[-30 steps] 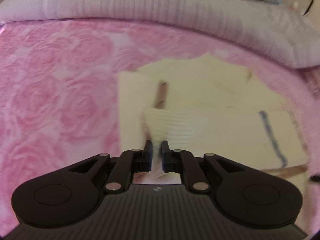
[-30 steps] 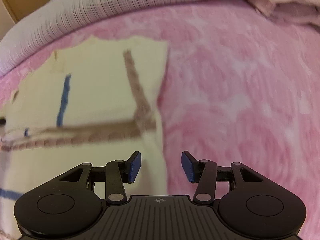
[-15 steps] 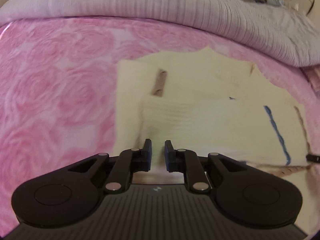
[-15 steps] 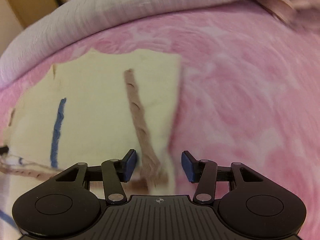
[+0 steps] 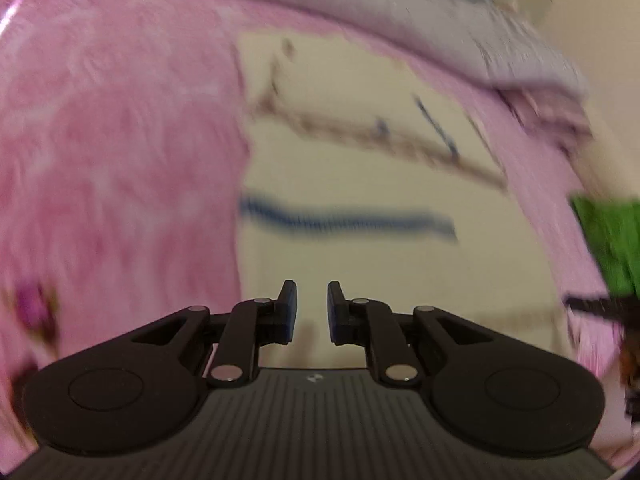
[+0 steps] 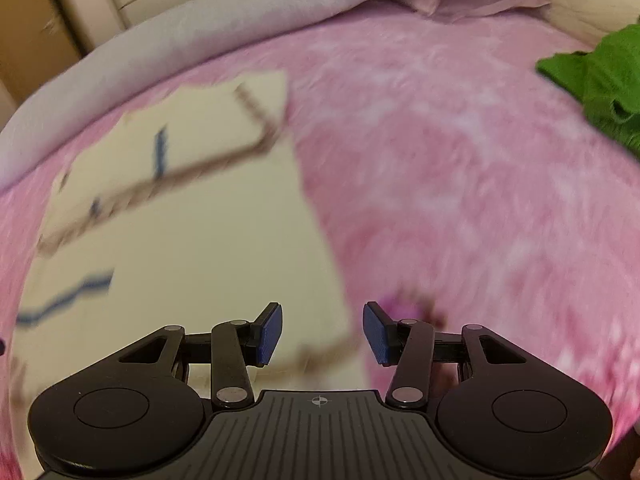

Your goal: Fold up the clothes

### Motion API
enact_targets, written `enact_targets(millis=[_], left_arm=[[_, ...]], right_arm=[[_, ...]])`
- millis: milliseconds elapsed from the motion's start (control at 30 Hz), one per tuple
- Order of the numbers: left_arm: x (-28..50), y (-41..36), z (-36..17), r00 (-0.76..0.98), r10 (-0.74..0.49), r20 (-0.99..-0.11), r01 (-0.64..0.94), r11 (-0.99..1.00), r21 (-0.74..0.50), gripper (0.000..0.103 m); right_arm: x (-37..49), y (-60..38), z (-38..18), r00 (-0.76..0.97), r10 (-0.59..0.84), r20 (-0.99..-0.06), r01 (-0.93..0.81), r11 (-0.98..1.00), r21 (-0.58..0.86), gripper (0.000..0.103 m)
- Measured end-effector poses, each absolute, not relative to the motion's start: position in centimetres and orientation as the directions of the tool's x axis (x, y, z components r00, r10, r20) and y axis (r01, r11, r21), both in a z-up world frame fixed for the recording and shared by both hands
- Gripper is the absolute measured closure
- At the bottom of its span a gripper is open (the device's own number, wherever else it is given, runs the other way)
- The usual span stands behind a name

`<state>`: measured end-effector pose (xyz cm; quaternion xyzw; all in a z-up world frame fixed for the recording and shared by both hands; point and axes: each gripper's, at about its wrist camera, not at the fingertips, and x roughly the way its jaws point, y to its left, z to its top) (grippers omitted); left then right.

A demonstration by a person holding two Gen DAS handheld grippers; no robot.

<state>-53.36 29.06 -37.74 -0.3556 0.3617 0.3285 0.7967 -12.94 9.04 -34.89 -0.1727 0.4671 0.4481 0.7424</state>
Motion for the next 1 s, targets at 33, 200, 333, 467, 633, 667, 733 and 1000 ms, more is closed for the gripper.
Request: enact_targets(millis=[33,200,333,467,633,667,733,1000], left_arm=[[-54.1,28.0,-38.5,0.506,0.256,-0.823,-0.787,0.529,-0.319,0.092],[-58.8,24.3,-39.4,0.540,0.270,-0.797,-0.794,0.477,-0.376,0.095],[-59.6,22.0,-39.1,0.498,0.367,-0.786,-0.826,0.476,-0.301,0.087],[-58.4,19.1,-38.2,0.492,0.483,-0.725,-0.835,0.498,-0.234,0.086],[-56.0,13.3,-35.6,0.461,0.484,-0.744,-0.862,0.445,-0.244,0.080],[-55.7,12.0,-34.8,0.469,0.476,-0.744,-0.858,0.444,-0.256,0.072],[-55.0,9.0,-33.3,0.473,0.491,-0.732,-0.851,0.472,-0.233,0.065],[-55.1,0.1,-30.2,0.369,0.574,-0.731,-0.880,0.469,-0.075,0.060]], right_arm=[[-13.6,8.6,-35.7,0.161,0.467,-0.870,-0.838,0.531,0.130,0.054],[-13.9,3.7,-37.2,0.139,0.445,-0.884,-0.865,0.489,0.110,0.054],[-11.9,0.7,-36.7,0.112,0.525,-0.844,-0.830,0.516,0.211,0.054],[-13.7,0.1,-35.5,0.228,0.623,-0.749,-0.864,0.484,0.140,0.054],[-19.3,-2.3,-34.3,0.183,0.655,-0.733,-0.856,0.473,0.208,0.054],[-20.7,-3.1,-33.8,0.170,0.648,-0.743,-0.854,0.473,0.217,0.054],[-23.1,-4.7,-32.6,0.131,0.664,-0.736,-0.867,0.437,0.240,0.054],[-28.2,-10.5,-29.4,0.144,0.684,-0.715,-0.889,0.407,0.210,0.048]])
